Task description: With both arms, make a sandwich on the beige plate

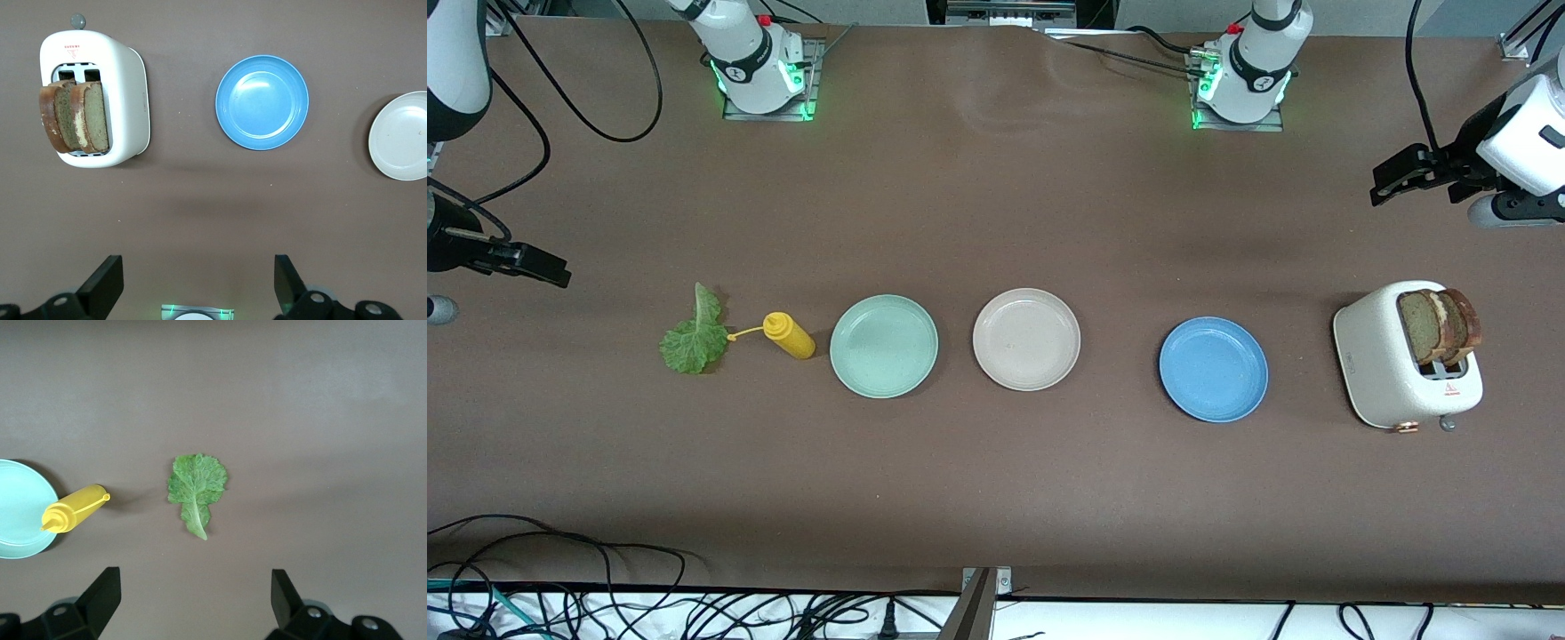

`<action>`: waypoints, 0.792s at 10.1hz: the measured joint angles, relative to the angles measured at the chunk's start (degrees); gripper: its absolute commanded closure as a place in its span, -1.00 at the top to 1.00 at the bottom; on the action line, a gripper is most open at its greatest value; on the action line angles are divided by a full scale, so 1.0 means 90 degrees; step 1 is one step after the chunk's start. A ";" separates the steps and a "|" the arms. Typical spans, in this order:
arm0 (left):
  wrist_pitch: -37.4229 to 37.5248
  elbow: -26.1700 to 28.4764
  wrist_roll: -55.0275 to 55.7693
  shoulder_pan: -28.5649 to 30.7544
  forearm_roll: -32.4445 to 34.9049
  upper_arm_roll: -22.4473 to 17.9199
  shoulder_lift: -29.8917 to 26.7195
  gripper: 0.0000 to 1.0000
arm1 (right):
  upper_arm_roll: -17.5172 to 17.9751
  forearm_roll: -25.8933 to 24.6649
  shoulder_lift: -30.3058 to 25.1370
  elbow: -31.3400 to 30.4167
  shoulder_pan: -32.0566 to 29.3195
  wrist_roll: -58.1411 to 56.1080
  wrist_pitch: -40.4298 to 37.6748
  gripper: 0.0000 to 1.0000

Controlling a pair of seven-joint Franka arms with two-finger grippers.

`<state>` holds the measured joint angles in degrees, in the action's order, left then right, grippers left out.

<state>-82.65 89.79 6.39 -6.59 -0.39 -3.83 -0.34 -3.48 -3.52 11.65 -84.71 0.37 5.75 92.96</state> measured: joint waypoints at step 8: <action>-0.0007 -0.0020 0.0000 0.0054 0.0000 -0.0015 0.0027 1.00 | -0.0004 0.0000 0.0000 0.0000 -0.0001 0.0000 0.0000 1.00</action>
<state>-82.72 89.61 6.39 -6.10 -0.39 -3.97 -0.10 -3.52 -3.52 11.65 -84.72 0.36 5.75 92.95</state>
